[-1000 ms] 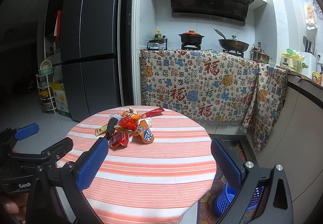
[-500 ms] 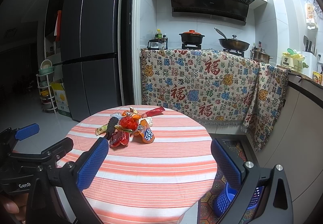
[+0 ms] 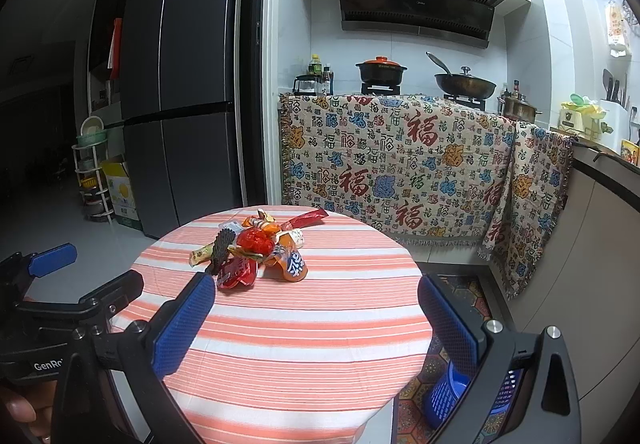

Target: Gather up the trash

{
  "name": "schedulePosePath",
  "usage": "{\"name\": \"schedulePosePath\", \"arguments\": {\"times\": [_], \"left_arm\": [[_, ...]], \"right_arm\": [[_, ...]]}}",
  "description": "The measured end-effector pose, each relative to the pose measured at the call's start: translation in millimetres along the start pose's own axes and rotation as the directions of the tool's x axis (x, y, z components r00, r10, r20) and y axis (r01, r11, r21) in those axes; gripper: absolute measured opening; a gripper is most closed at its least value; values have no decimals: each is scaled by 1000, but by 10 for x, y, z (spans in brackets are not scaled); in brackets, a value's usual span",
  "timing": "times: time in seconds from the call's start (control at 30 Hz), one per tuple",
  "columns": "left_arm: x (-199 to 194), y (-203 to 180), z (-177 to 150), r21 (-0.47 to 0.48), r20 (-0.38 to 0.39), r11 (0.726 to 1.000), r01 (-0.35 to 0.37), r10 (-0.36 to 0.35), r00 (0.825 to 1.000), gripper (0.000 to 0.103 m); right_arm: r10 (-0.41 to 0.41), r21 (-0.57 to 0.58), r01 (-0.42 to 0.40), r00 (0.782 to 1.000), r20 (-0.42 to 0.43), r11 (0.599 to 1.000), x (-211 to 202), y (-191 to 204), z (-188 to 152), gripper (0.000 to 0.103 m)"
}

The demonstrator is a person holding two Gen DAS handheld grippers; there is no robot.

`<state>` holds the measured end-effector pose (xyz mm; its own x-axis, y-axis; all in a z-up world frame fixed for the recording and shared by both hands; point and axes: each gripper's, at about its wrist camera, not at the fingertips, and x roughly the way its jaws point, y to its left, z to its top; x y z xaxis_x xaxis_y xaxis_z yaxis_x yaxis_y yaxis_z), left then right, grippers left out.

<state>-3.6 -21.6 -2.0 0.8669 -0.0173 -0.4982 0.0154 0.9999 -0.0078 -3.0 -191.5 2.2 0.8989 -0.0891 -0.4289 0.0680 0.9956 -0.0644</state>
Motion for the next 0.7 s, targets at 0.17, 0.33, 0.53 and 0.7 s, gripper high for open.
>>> {"name": "schedulePosePath", "arguments": {"times": [0.17,0.33,0.53,0.7], "left_arm": [[1,2,2,0,0,1000,0,0,1000,103],[0,-3,3,0,-1,1000,1,-1,1000,103],[10,-22,-18,-3,-6,1000,-2,2,1000,103],[168,84,-136,-26,-45,1000,-17,16,999,103]], "right_arm": [[3,0,-3,1000,-1,1000,-1,-2,5,103],[5,0,-5,1000,-3,1000,-2,-3,2,103],[9,1,-9,1000,-5,1000,30,-4,-3,103],[19,1,-19,1000,-15,1000,134,17,-34,103]]}}
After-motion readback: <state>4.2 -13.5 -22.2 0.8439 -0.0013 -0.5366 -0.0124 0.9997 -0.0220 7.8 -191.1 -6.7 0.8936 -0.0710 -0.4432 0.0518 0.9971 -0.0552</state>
